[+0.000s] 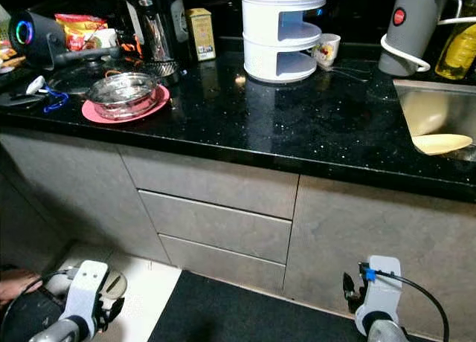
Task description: Kitchen organization
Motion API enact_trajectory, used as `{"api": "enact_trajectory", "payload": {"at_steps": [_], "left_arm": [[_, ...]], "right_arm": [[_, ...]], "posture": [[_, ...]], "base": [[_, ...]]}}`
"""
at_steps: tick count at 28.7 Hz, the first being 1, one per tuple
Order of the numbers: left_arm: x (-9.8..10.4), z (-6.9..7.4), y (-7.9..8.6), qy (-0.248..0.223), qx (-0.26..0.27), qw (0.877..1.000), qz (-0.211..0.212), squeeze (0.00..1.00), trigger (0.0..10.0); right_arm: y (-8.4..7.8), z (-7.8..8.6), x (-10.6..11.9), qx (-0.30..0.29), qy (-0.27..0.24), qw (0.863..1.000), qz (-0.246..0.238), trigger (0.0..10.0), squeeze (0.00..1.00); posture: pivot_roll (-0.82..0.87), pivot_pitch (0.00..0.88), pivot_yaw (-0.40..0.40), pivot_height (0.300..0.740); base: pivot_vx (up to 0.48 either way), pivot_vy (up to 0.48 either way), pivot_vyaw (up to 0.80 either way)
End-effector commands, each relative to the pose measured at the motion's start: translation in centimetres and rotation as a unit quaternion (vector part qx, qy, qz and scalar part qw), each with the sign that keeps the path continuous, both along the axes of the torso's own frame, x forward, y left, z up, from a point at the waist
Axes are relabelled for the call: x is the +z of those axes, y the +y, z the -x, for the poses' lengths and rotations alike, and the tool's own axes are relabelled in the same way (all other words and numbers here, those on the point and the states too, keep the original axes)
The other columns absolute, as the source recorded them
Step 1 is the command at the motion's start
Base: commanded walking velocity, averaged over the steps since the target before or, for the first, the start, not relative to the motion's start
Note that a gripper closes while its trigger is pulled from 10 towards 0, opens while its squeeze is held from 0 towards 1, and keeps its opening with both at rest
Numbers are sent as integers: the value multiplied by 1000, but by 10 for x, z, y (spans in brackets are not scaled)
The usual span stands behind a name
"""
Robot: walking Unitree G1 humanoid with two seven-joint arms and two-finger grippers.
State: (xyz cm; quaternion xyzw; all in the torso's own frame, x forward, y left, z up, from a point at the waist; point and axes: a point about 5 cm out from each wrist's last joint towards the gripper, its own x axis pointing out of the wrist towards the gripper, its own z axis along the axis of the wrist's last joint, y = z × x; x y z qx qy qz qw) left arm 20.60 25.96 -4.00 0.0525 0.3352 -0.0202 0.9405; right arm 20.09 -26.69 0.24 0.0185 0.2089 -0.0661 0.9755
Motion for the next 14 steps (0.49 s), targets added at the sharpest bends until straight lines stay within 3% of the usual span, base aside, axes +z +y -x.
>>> {"api": "enact_trajectory", "payload": {"at_steps": [1,7,14], "left_arm": [[-1,2,4,-3,8,1000,12,0,10000],[3,0,4,-27,2,998,59,0,10000],[7,-2,5,-39,-17,995,85,0,10000]], "right_arm": [[2,1,-3,-6,-10,1000,-20,10000,0],[0,1,-1,-20,-35,998,-48,10000,0],[-1,0,-3,-22,-44,997,-63,10000,0]], "posture": [[-62,4,22,740],[-58,0,14,740],[-58,0,17,740]], "base": [[0,0,0],[0,0,0],[0,0,0]]}}
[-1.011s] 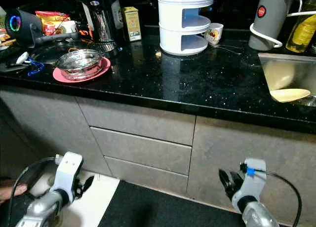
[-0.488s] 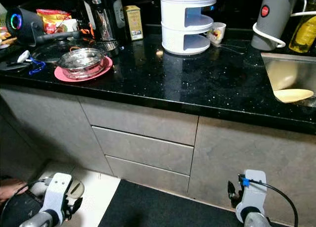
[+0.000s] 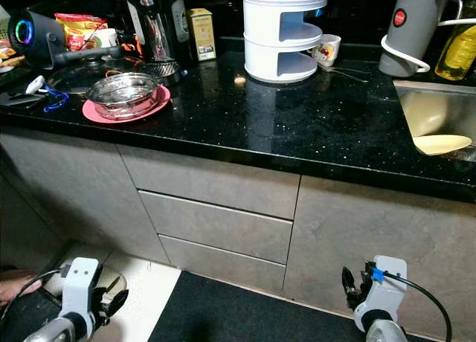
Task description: Kitchen organization
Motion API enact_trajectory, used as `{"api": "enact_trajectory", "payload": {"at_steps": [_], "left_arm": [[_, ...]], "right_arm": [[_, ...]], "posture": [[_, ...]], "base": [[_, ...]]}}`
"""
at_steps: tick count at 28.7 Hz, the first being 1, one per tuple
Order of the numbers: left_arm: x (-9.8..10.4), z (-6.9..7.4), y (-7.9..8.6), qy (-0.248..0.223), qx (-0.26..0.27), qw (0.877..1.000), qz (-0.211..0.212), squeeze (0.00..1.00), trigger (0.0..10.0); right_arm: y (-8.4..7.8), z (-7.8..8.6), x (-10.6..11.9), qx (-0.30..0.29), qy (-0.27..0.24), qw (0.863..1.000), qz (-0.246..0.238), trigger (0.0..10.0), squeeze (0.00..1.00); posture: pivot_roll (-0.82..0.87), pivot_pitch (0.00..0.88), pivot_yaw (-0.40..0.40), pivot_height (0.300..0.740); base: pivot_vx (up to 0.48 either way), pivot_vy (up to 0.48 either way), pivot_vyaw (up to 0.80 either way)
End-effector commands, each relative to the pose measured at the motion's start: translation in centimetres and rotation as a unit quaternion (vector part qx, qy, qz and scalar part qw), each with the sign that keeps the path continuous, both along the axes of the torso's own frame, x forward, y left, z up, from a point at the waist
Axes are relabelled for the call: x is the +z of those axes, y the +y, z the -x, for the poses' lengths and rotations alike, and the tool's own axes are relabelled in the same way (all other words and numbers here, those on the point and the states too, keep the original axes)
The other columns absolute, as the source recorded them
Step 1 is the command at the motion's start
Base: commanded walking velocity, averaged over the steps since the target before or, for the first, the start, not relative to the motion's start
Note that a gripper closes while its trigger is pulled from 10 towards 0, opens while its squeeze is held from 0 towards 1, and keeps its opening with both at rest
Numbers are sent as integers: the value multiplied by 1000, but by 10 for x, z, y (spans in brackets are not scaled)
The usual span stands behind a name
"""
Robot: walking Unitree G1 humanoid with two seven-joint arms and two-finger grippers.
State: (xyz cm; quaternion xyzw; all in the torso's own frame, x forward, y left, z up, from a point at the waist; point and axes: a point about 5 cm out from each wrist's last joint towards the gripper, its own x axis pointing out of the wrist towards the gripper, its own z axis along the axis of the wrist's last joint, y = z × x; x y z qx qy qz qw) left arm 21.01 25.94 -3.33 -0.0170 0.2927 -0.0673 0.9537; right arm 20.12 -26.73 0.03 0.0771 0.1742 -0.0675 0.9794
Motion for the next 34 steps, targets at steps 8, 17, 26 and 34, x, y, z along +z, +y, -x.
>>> {"api": "enact_trajectory", "payload": {"at_steps": [8,17,26,34], "left_arm": [[0,16,22,5,9,1000,9,0,10000],[0,22,31,11,20,999,24,0,10000],[-2,23,28,7,23,999,43,0,10000],[-1,19,27,5,23,998,51,0,10000]], "right_arm": [[-1,0,-1,-11,-13,1000,-16,10000,0],[-2,-1,-2,-12,-16,1000,-21,10000,0],[-4,0,-1,-14,-19,999,-23,10000,0],[-4,0,-2,-15,-20,999,-26,10000,0]], "posture": [[-57,0,21,740],[-55,0,18,740],[-54,7,16,740],[-55,8,18,740]], "base": [[0,0,0],[0,0,0],[0,0,0],[0,0,0]]}}
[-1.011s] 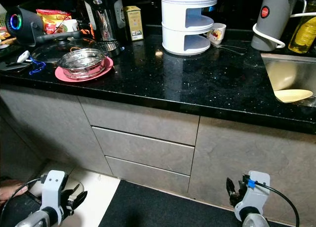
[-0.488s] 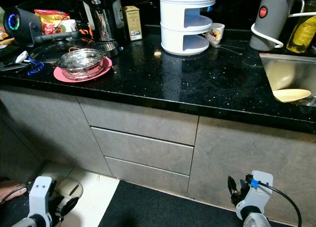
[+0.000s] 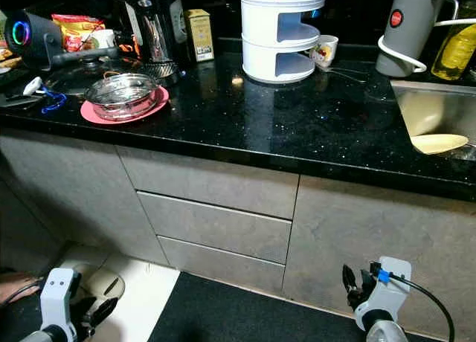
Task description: Kitchen organization
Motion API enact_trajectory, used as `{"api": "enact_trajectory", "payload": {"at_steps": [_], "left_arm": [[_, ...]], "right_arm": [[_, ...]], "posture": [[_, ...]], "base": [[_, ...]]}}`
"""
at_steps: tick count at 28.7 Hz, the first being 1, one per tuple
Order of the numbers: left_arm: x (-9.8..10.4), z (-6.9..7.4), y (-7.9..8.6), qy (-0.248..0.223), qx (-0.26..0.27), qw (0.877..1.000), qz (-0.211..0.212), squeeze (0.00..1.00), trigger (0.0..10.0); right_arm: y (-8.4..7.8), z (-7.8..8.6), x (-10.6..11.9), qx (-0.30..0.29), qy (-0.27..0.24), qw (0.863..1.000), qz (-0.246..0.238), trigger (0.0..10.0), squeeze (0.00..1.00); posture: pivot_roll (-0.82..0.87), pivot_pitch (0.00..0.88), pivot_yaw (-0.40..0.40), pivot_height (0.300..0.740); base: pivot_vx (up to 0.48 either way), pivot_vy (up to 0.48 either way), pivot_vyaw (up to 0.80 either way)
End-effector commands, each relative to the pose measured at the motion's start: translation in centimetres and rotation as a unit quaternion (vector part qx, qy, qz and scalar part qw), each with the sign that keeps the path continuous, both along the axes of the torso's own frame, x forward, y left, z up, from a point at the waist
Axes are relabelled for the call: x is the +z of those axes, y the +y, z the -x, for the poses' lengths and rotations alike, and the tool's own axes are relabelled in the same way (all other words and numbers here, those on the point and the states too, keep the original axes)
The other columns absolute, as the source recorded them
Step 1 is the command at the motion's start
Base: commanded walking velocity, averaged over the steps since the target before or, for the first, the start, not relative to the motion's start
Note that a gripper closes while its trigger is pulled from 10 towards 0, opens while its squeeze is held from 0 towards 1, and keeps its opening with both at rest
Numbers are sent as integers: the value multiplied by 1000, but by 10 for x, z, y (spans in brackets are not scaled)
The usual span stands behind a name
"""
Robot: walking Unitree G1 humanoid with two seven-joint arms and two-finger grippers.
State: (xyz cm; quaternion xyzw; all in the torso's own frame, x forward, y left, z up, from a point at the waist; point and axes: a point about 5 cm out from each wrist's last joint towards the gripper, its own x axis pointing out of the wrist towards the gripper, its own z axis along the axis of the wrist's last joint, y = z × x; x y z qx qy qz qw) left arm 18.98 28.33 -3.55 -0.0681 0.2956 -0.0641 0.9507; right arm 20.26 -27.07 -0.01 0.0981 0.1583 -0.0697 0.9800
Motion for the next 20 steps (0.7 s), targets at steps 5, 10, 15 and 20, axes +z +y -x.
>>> {"api": "enact_trajectory", "payload": {"at_steps": [5,10,15,20], "left_arm": [[3,-5,1,-7,5,1000,9,0,10000],[3,-6,1,-9,5,1000,11,0,10000],[4,-6,2,-10,7,1000,12,0,10000],[4,-5,4,-9,8,1000,12,0,10000]], "right_arm": [[0,1,-1,-9,-4,1000,-9,10000,0],[0,1,-1,-9,-5,1000,-10,10000,0],[0,1,-1,-9,-6,1000,-11,10000,0],[-1,0,-1,-10,-7,1000,-13,10000,0]], "posture": [[-55,8,19,740],[-54,10,17,740],[-54,15,19,740],[-53,15,19,740]], "base": [[0,0,0],[0,0,0],[0,0,0],[0,0,0]]}}
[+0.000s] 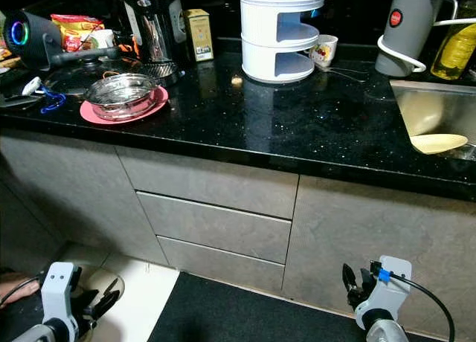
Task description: Kitchen organization
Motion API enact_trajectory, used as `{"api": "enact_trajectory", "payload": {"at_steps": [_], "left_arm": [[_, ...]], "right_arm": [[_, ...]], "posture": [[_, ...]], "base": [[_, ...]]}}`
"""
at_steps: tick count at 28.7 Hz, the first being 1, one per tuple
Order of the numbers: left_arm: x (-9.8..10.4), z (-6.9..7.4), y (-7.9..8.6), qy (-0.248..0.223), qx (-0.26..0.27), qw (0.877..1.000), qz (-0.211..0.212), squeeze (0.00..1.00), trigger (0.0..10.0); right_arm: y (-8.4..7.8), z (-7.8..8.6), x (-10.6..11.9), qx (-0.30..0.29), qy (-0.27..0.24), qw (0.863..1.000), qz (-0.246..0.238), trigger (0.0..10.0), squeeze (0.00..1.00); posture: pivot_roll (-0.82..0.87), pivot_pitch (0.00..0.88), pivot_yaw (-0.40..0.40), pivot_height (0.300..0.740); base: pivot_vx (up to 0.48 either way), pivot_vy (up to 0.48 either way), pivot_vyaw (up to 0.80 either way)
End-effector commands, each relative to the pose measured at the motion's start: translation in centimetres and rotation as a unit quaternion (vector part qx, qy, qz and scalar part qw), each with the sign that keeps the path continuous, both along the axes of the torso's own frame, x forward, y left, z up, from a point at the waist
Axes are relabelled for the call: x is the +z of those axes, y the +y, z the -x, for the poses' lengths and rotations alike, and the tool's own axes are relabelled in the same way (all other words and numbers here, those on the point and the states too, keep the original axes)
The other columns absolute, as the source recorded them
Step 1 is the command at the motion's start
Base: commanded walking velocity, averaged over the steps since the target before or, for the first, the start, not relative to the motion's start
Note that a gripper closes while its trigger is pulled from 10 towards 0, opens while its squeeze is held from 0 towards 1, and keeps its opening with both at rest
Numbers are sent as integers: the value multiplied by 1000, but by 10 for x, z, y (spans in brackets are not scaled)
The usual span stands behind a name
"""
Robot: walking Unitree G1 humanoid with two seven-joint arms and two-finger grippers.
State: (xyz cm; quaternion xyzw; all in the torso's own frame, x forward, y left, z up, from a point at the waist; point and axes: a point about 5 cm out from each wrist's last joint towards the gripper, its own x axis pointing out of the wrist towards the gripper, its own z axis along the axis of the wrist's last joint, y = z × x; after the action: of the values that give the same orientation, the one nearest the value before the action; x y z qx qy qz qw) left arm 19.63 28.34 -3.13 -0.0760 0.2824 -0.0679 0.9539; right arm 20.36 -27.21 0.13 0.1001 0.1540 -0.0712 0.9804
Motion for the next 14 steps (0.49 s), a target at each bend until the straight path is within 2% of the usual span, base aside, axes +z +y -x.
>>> {"api": "enact_trajectory", "payload": {"at_steps": [1,14], "left_arm": [[0,3,6,6,10,1000,3,0,10000],[-2,6,5,10,16,1000,6,0,10000]], "right_arm": [[1,1,-2,-8,-3,1000,-12,10000,0],[-1,1,-2,-10,-3,1000,-14,10000,0]], "posture": [[-53,15,19,740],[-53,14,14,740]], "base": [[0,0,0],[0,0,0]]}}
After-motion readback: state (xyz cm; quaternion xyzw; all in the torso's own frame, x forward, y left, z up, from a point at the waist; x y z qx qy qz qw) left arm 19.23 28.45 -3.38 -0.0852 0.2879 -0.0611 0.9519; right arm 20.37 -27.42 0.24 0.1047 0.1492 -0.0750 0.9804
